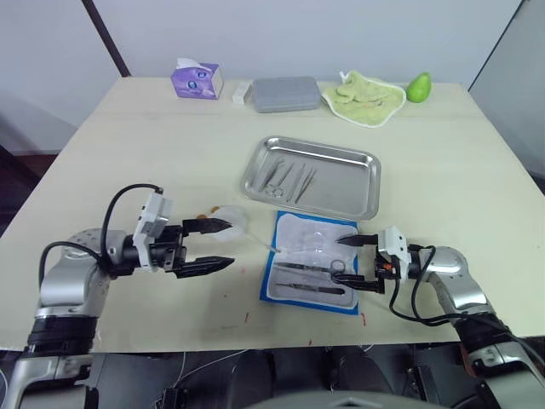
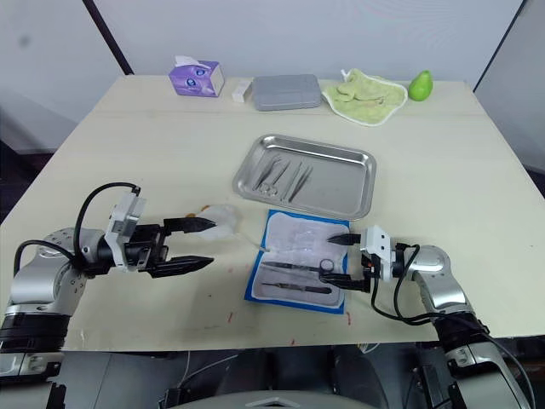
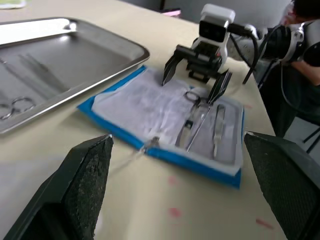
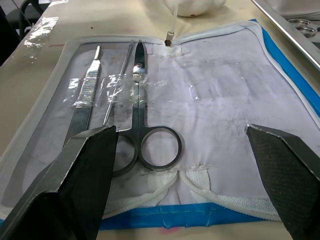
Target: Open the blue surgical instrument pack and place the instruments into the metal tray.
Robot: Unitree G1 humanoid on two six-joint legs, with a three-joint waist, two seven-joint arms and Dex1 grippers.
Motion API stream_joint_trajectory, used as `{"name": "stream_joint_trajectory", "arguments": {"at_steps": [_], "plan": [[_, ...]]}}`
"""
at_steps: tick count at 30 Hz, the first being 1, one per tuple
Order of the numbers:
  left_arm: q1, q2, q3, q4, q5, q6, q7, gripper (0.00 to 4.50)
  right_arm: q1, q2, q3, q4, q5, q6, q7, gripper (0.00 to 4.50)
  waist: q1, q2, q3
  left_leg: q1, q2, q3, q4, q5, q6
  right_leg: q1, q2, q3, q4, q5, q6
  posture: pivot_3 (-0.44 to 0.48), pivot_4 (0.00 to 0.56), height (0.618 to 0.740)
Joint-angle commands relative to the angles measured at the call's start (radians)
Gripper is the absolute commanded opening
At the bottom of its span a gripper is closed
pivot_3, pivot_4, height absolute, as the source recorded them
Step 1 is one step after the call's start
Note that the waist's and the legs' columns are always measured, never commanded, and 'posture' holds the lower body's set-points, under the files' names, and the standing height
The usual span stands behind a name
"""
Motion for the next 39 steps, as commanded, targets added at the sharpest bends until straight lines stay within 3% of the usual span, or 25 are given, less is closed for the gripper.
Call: {"name": "stream_joint_trajectory", "arguments": {"at_steps": [1, 11, 18, 24, 28, 39], "plan": [[0.008, 0.017, 0.019, 0.001, -0.002, -0.048, -0.04, 4.42, 0.041, -0.016, 0.013, 0.041, -0.014, 0.021, 0.009, 4.5, 0.005, 0.0, 0.0, 0.0, 0.0, 0.0, 0.0, 0.0, 0.0, 0.0, 0.0, 0.0, 0.0, 0.0, 0.0, 0.0, 0.15, 0.74], [-0.031, -0.049, -0.018, -0.019, -0.001, -0.139, -0.037, 4.42, 0.06, -0.032, -0.027, -0.052, 0.056, 0.064, 0.013, 4.5, 0.021, 0.003, 0.003, -0.002, 0.0, 0.0, 0.0, 0.0, 0.0, -0.001, 0.0, -0.001, 0.0, 0.0, 0.0, 0.0, 0.15, 0.74], [-0.085, -0.075, -0.083, -0.023, -0.006, -0.096, -0.038, 4.42, 0.109, -0.057, -0.067, -0.199, 0.114, 0.134, -0.023, 4.5, 0.017, 0.007, 0.005, -0.018, 0.0, -0.002, 0.003, 0.0, 0.0, -0.015, 0.001, -0.002, 0.001, 0.002, 0.004, 0.0, 0.15, 0.74], [-0.136, -0.121, -0.153, 0.019, 0.037, -0.148, -0.052, 4.42, 0.197, -0.142, -0.14, -0.375, 0.182, 0.225, -0.056, 4.5, 0.02, 0.011, 0.008, -0.02, -0.001, -0.002, 0.003, 0.0, 0.0, -0.016, 0.0, -0.002, 0.0, 0.002, 0.004, 0.0, 0.15, 0.74], [-0.172, -0.161, -0.198, 0.064, 0.067, -0.187, -0.062, 4.42, 0.315, -0.229, -0.24, -0.523, 0.244, 0.288, -0.072, 4.5, 0.018, 0.014, 0.01, -0.02, -0.001, -0.003, 0.003, 0.0, 0.0, -0.016, 0.001, -0.002, 0.001, 0.003, 0.004, 0.0, 0.15, 0.74], [-0.277, -0.24, -0.299, 0.214, 0.15, -0.282, -0.088, 4.42, 0.581, -0.336, -0.558, -0.871, 0.432, 0.416, -0.173, 4.5, 0.016, 0.013, 0.011, -0.02, -0.002, -0.004, 0.004, 0.0, 0.0, -0.015, 0.002, -0.001, 0.001, 0.003, 0.005, 0.0, 0.15, 0.74]]}}
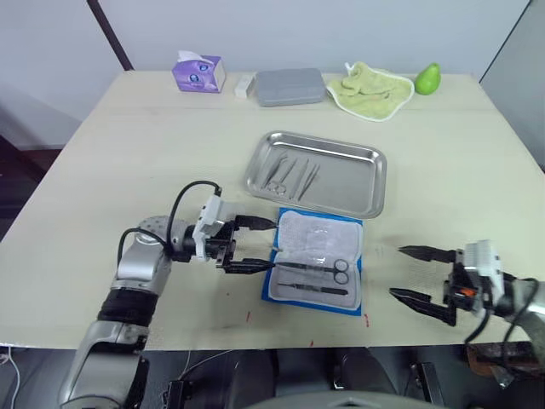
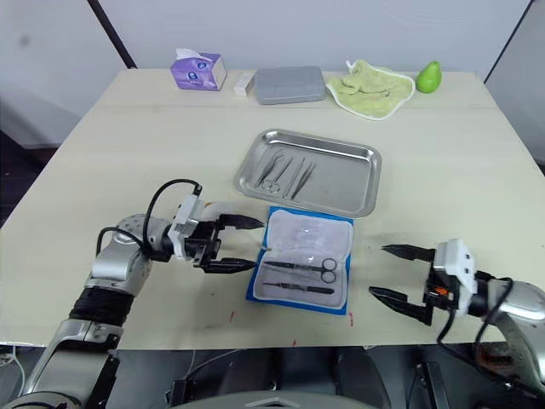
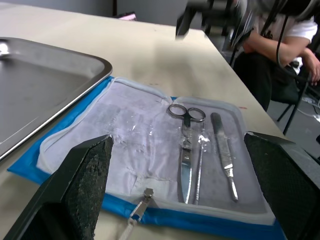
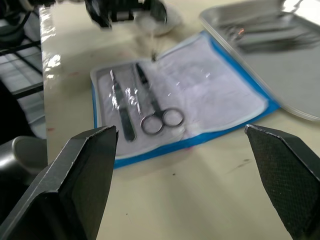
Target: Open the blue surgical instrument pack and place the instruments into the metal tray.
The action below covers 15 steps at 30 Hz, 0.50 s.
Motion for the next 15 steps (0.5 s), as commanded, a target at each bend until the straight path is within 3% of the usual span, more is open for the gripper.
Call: {"name": "stream_joint_trajectory", "arguments": {"at_steps": [1, 15], "plan": [[-0.039, -0.029, -0.035, 0.06, 0.035, -0.066, -0.061, 4.42, 0.053, -0.036, -0.117, -0.111, 0.075, 0.044, -0.02, 4.5, 0.0, -0.001, 0.0, 0.0, 0.0, 0.0, 0.0, 0.0, 0.0, 0.0, 0.0, 0.0, 0.0, 0.0, 0.0, 0.0, 0.15, 0.74], [-0.131, -0.131, -0.133, 0.269, 0.132, -0.224, -0.067, 4.42, 0.098, -0.042, -0.143, -0.205, 0.099, 0.087, -0.079, 4.5, 0.0, -0.001, 0.0, 0.0, -0.001, -0.001, 0.001, 0.0, 0.0, 0.001, 0.001, 0.0, 0.0, 0.0, 0.0, 0.0, 0.15, 0.74]]}}
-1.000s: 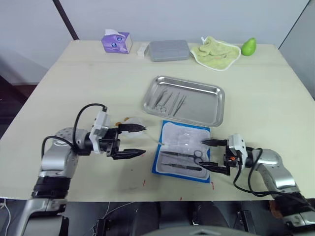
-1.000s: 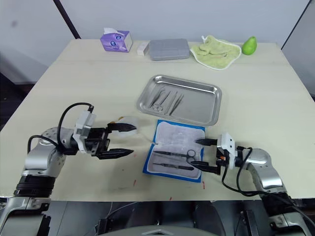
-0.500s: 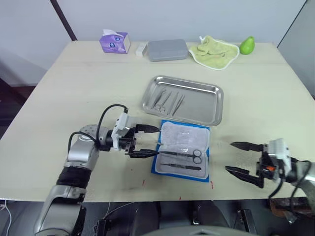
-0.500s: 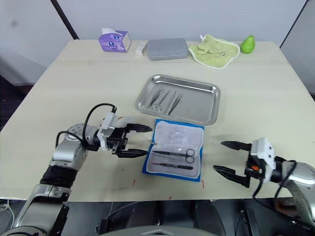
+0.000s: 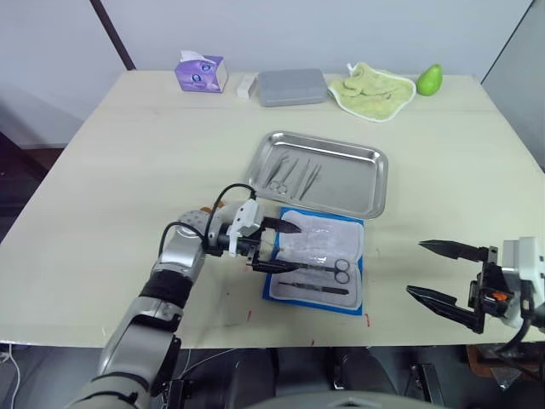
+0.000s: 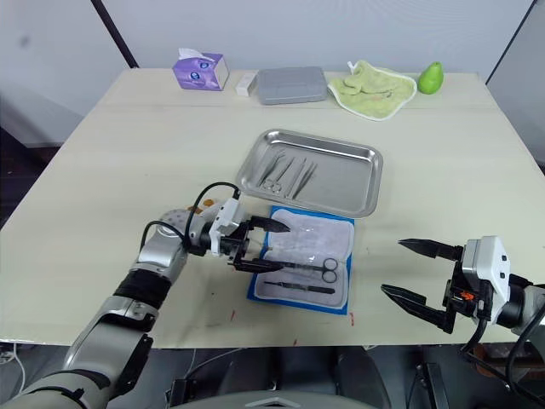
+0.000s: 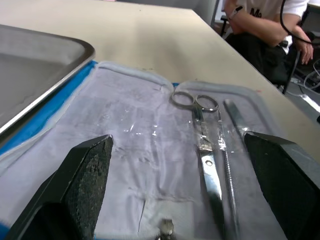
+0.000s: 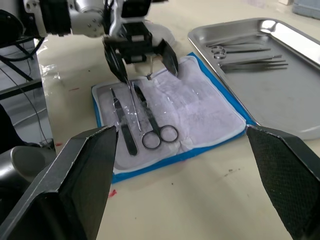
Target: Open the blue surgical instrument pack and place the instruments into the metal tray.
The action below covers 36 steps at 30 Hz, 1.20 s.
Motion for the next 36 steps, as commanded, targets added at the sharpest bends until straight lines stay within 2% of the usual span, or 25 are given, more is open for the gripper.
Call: {"name": "stream_joint_trajectory", "arguments": {"at_steps": [1, 7, 14, 20, 26, 30, 36], "plan": [[0.0, 0.005, -0.033, 0.015, -0.011, -0.061, -0.06, 4.42, 0.004, -0.007, -0.022, -0.039, 0.018, 0.006, -0.011, 4.5, 0.0, 0.0, 0.0, 0.0, 0.0, 0.0, 0.0, 0.0, 0.0, 0.0, 0.0, 0.0, 0.0, 0.0, 0.0, 0.0, 0.15, 0.74], [0.0, 0.009, -0.098, 0.139, 0.015, -0.192, -0.06, 4.42, 0.023, -0.022, -0.052, -0.064, 0.028, 0.024, -0.013, 4.5, 0.003, 0.001, -0.001, 0.001, 0.0, 0.0, 0.0, 0.0, 0.0, 0.001, 0.0, 0.0, 0.0, 0.0, 0.0, 0.0, 0.15, 0.74], [-0.059, 0.017, -0.133, 0.284, 0.016, -0.266, -0.06, 4.42, 0.04, -0.024, -0.062, -0.091, 0.038, 0.037, -0.024, 4.5, 0.002, 0.003, -0.003, 0.004, -0.002, -0.002, 0.001, 0.0, 0.001, 0.006, 0.002, 0.003, 0.001, 0.0, 0.001, 0.0, 0.15, 0.74], [-0.097, 0.012, -0.122, 0.339, 0.015, -0.256, -0.06, 4.42, 0.047, -0.022, -0.064, -0.096, 0.033, 0.038, -0.022, 4.5, 0.001, 0.004, -0.004, 0.005, -0.002, -0.004, 0.001, 0.0, 0.001, 0.007, 0.003, 0.003, 0.001, 0.0, 0.001, 0.0, 0.15, 0.74], [-0.089, 0.01, -0.171, 0.366, 0.04, -0.325, -0.06, 4.42, 0.035, -0.025, -0.044, -0.109, 0.036, 0.055, -0.043, 4.5, 0.0, 0.006, -0.006, 0.005, -0.002, -0.004, 0.001, 0.0, 0.001, 0.007, 0.003, 0.003, 0.001, 0.0, 0.001, 0.0, 0.15, 0.74], [-0.078, 0.016, -0.205, 0.363, 0.027, -0.338, -0.06, 4.42, 0.015, -0.029, -0.028, -0.131, 0.041, 0.084, -0.077, 4.5, 0.0, 0.009, -0.009, 0.005, -0.002, -0.004, 0.001, 0.0, 0.001, 0.007, 0.003, 0.003, 0.0, 0.0, 0.001, 0.0, 0.15, 0.74], [-0.093, 0.004, -0.203, 0.435, 0.08, -0.384, -0.06, 4.42, -0.02, -0.042, 0.002, -0.176, 0.01, 0.138, -0.16, 4.5, 0.0, 0.01, -0.014, 0.005, -0.002, -0.004, 0.001, 0.0, 0.001, 0.007, 0.003, 0.003, 0.0, 0.0, 0.001, 0.0, 0.15, 0.74]]}}
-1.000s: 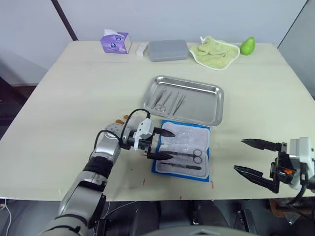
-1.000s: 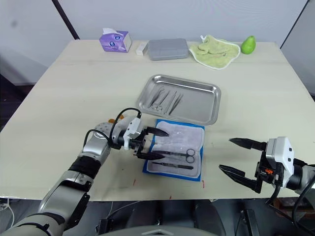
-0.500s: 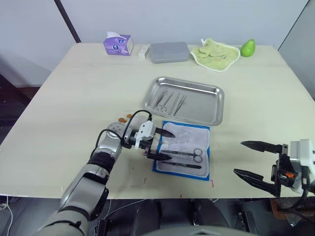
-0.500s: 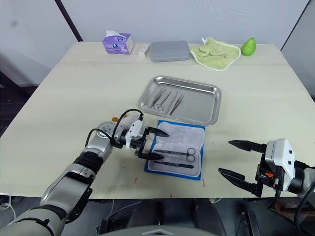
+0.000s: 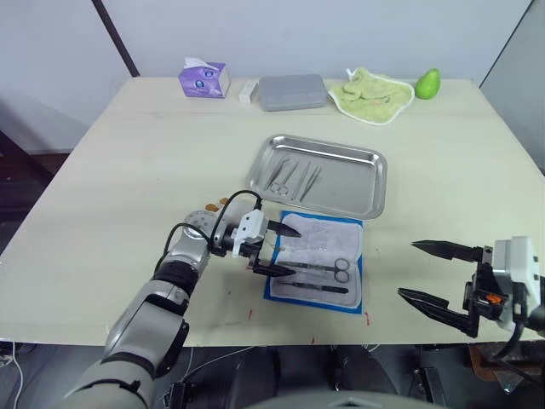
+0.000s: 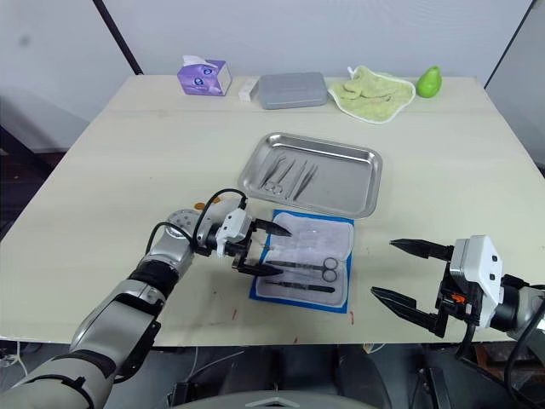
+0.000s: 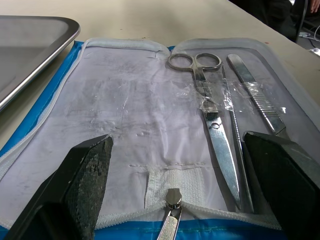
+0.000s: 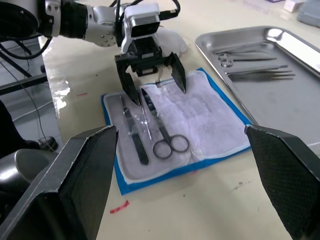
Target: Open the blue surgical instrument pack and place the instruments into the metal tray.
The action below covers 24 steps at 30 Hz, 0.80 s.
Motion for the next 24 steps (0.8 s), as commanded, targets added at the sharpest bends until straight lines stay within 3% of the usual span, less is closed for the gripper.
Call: {"name": "stream_joint_trajectory", "arguments": {"at_steps": [1, 9, 14, 19, 20, 21, 24], "plan": [[0.025, 0.001, -0.052, 0.101, 0.093, -0.035, -0.052, 4.42, -0.024, -0.024, 0.016, -0.058, -0.024, 0.037, -0.068, 4.5, 0.0, 0.001, -0.002, 0.0, 0.0, 0.0, 0.0, 0.0, 0.0, 0.0, 0.0, 0.0, 0.0, 0.0, 0.0, 0.0, 0.15, 0.74], [0.011, 0.004, -0.088, 0.134, 0.097, -0.049, -0.052, 4.42, -0.212, -0.126, 0.145, -0.138, 0.017, 0.29, -0.256, 4.5, -0.002, 0.003, -0.015, 0.0, -0.001, -0.002, 0.0, 0.0, 0.0, 0.001, 0.001, 0.002, 0.0, 0.0, 0.0, 0.0, 0.15, 0.74], [0.003, 0.005, -0.098, 0.121, 0.081, -0.043, -0.052, 4.42, -0.448, -0.113, 0.363, -0.103, -0.005, 0.455, -0.367, 4.5, 0.0, 0.001, -0.017, 0.0, -0.001, -0.004, -0.001, 0.0, 0.0, 0.001, 0.002, 0.003, -0.001, 0.0, -0.001, 0.0, 0.15, 0.74], [-0.001, 0.005, -0.103, 0.1, 0.063, -0.027, -0.052, 4.42, -0.584, -0.077, 0.543, -0.042, -0.088, 0.503, -0.391, 4.5, -0.002, 0.001, -0.018, -0.001, -0.001, -0.005, 0.0, 0.0, 0.0, 0.0, 0.005, 0.006, -0.001, -0.001, -0.001, 0.0, 0.15, 0.74], [-0.001, 0.007, -0.106, 0.091, 0.055, -0.023, -0.052, 4.5, -0.604, -0.07, 0.576, -0.027, -0.104, 0.506, -0.384, 4.08, -0.002, 0.001, -0.018, -0.002, -0.001, -0.005, 0.0, 0.0, 0.0, 0.0, 0.005, 0.007, -0.001, -0.001, -0.001, 0.0, 0.15, 0.74], [0.0, 0.009, -0.107, 0.081, 0.047, -0.018, -0.052, 4.5, -0.625, -0.049, 0.603, -0.005, -0.112, 0.511, -0.386, 4.08, -0.002, 0.001, -0.018, -0.002, -0.001, -0.005, 0.0, 0.0, 0.0, 0.0, 0.005, 0.007, -0.001, -0.001, -0.001, 0.0, 0.15, 0.74], [0.003, 0.014, -0.107, 0.066, 0.033, -0.007, -0.052, 4.5, -0.653, -0.031, 0.698, 0.046, -0.183, 0.485, -0.367, 3.01, -0.003, 0.001, -0.017, -0.002, -0.001, -0.005, 0.0, 0.0, 0.0, 0.0, 0.006, 0.007, -0.001, -0.001, -0.001, 0.0, 0.15, 0.74]]}}
